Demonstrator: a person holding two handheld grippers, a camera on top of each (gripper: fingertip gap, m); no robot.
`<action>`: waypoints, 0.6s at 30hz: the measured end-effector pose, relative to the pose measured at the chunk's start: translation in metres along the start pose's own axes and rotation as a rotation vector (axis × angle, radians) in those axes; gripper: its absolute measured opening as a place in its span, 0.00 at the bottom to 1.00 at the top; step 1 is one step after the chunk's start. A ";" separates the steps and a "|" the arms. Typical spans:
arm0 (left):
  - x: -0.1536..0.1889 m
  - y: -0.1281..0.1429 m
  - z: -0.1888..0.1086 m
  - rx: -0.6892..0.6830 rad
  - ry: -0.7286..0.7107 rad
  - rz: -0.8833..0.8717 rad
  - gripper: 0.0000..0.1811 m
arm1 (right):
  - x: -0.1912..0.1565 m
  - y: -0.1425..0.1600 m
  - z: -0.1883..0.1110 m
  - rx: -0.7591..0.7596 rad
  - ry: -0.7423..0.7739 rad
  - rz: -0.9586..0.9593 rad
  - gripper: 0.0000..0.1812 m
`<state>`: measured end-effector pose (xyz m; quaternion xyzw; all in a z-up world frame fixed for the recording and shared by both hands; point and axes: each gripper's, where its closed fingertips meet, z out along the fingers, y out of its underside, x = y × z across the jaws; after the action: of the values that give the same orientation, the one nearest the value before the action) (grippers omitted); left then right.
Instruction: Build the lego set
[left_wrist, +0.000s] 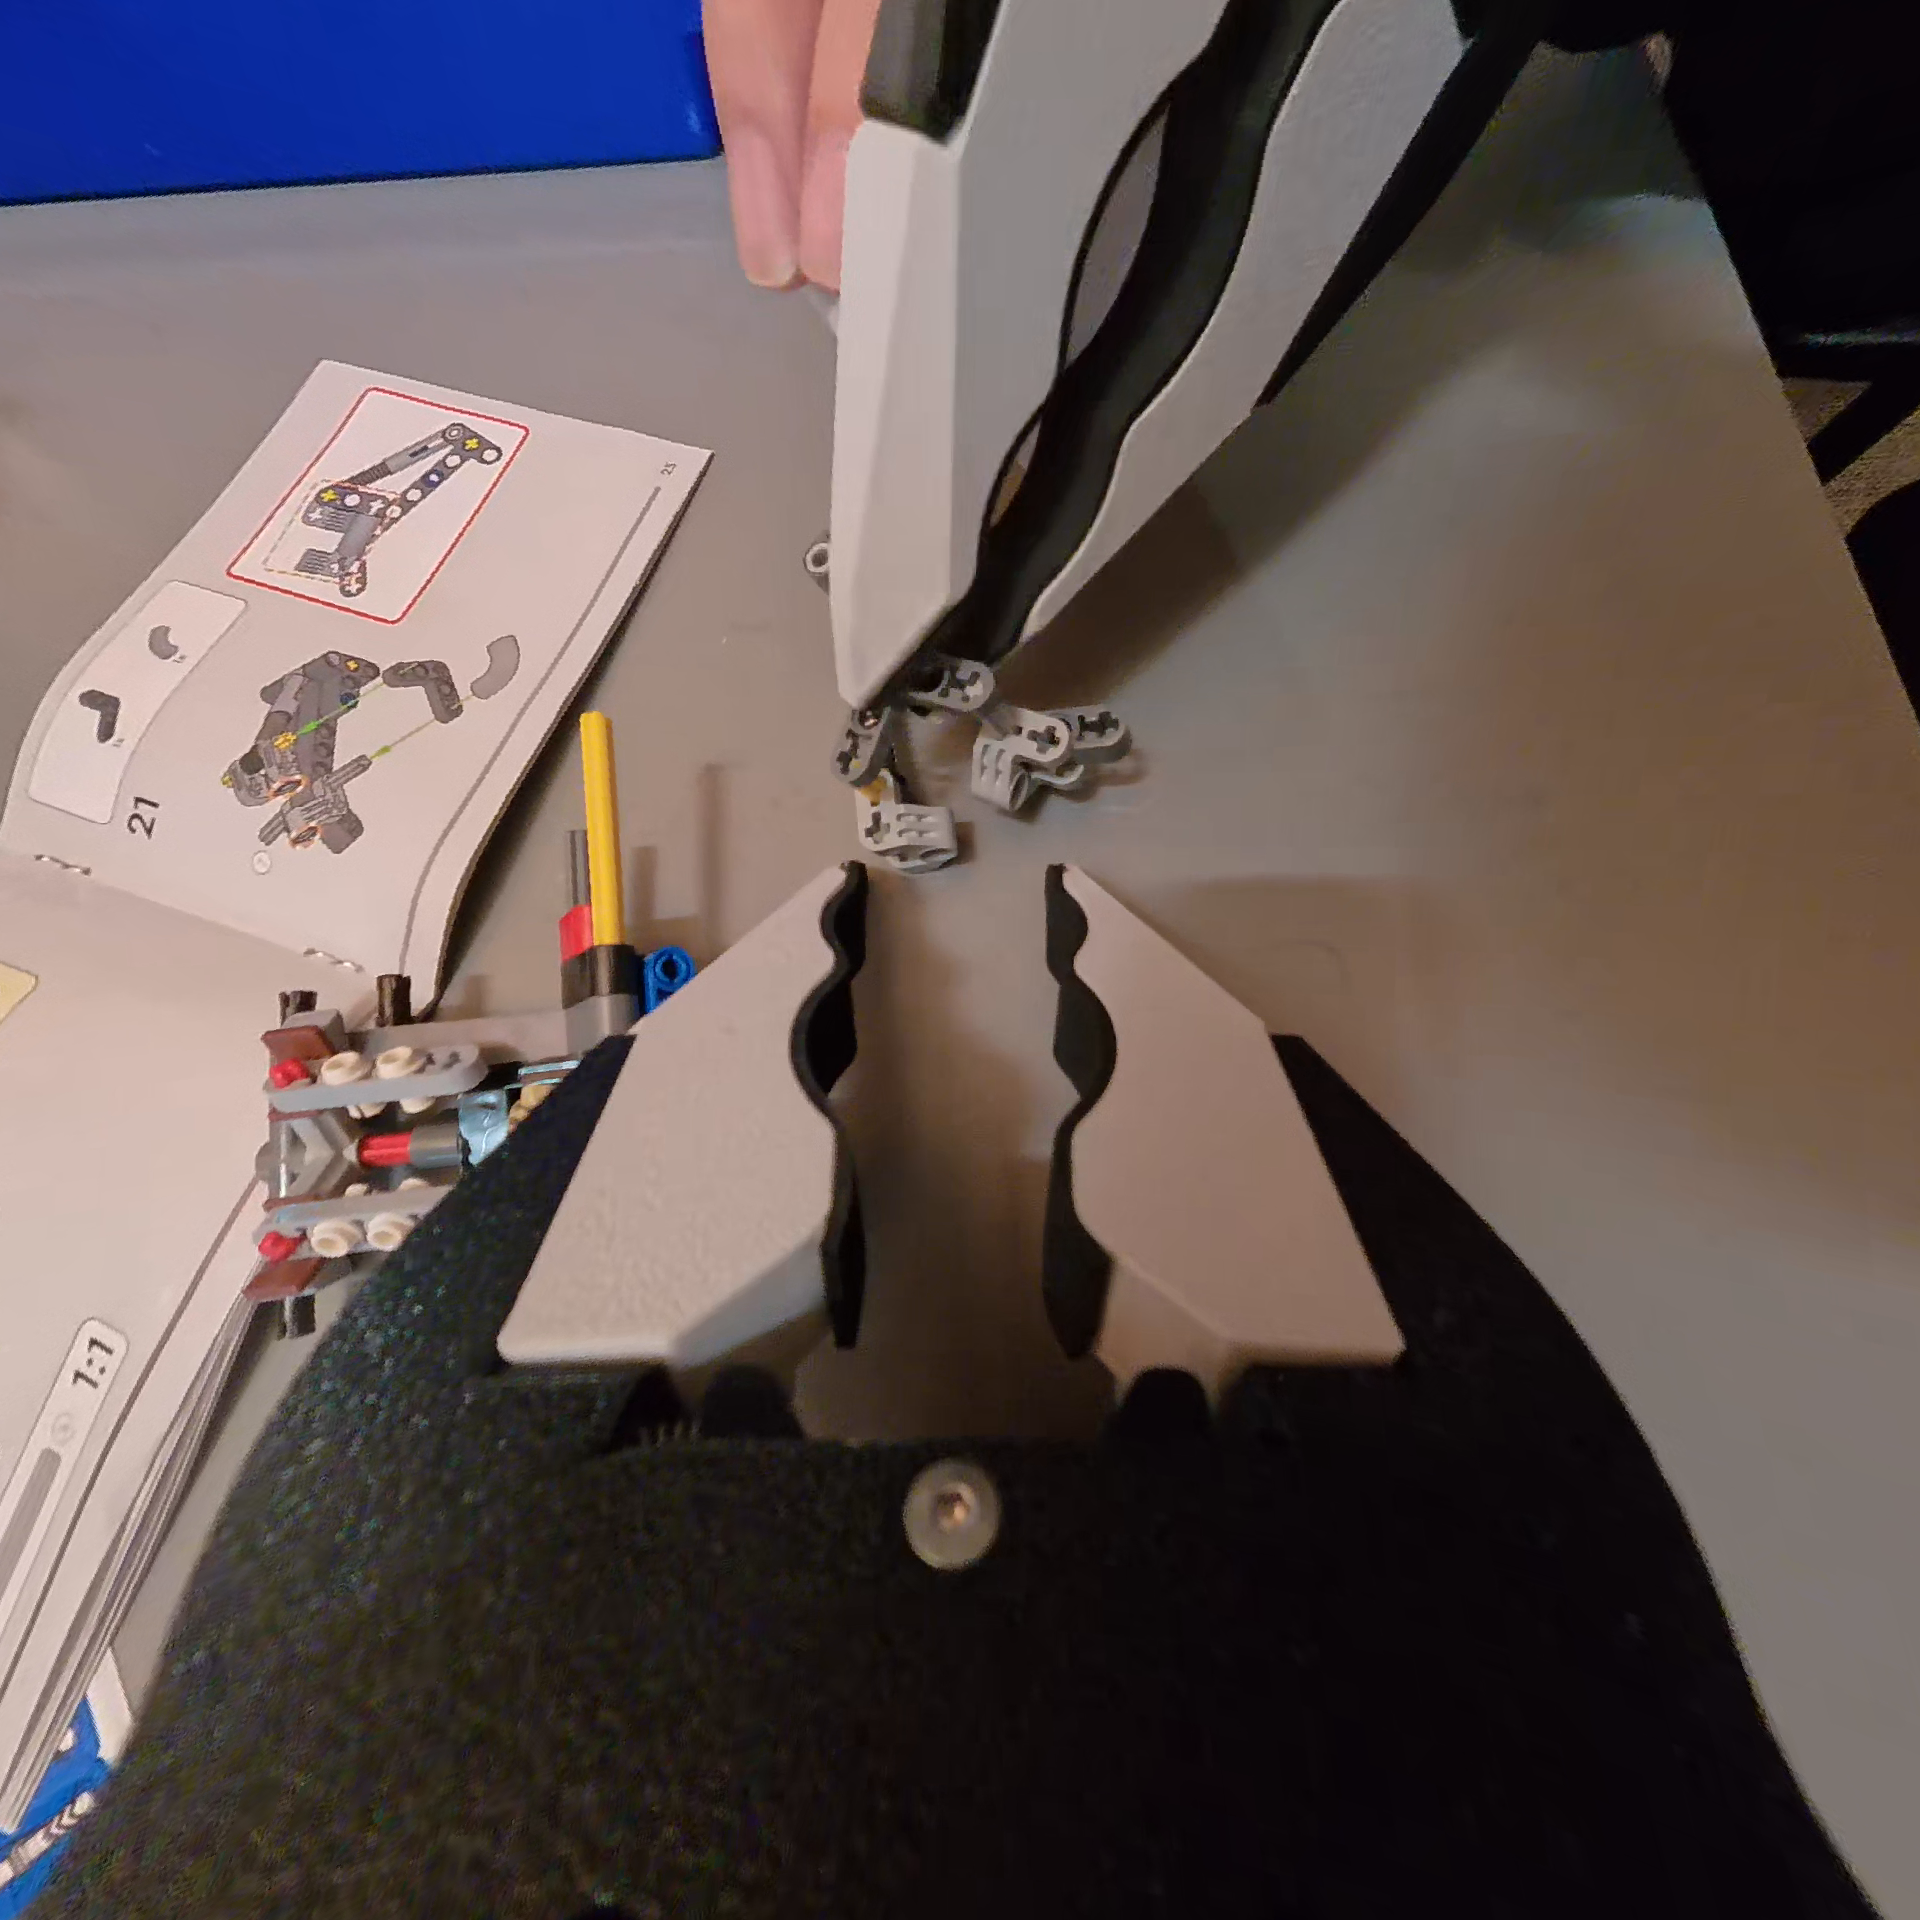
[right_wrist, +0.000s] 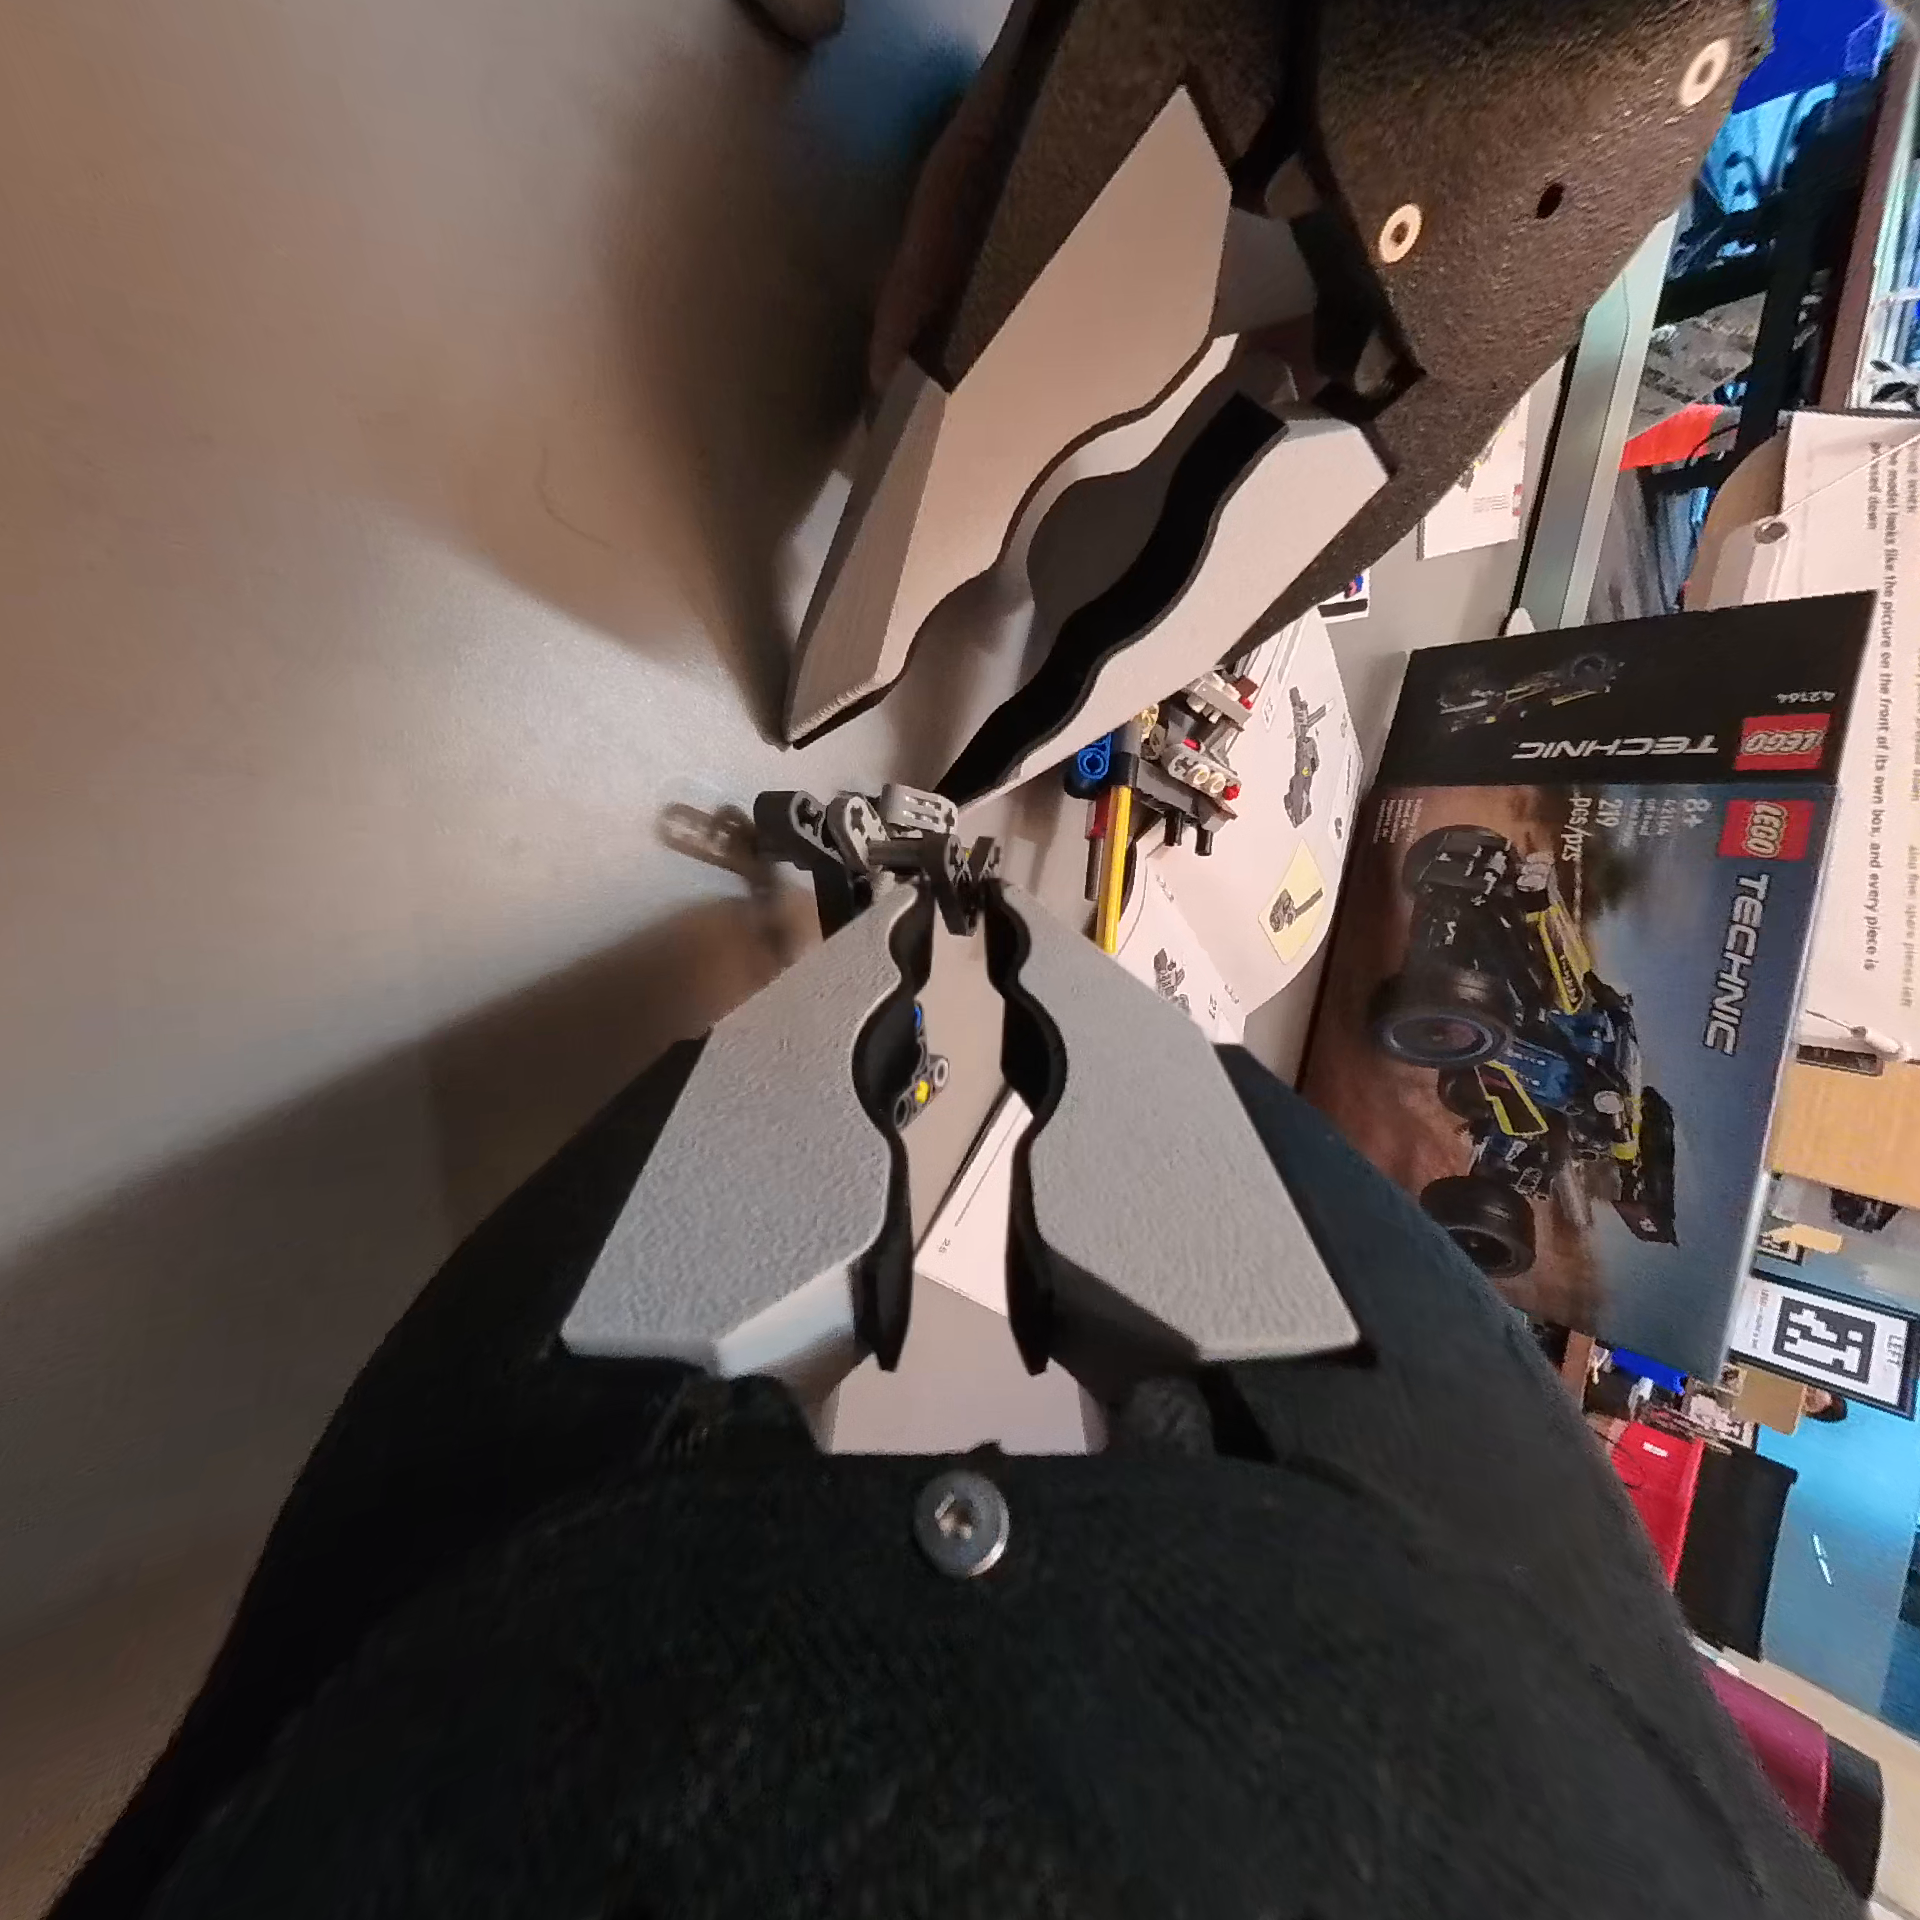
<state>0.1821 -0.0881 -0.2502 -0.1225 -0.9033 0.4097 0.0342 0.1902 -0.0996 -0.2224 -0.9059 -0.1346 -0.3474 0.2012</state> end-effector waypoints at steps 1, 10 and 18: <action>0.000 0.000 0.000 0.000 -0.002 0.002 0.17 | 0.000 0.000 0.001 0.001 -0.003 -0.001 0.04; -0.003 -0.009 -0.008 0.077 -0.026 0.006 0.16 | 0.000 0.002 0.003 -0.010 0.028 0.001 0.01; -0.005 -0.007 0.001 0.004 -0.138 0.043 0.23 | -0.001 0.005 0.000 0.004 0.070 0.045 0.01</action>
<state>0.1852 -0.0946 -0.2455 -0.1133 -0.8998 0.4198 -0.0368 0.1918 -0.1039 -0.2242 -0.8955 -0.1078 -0.3742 0.2154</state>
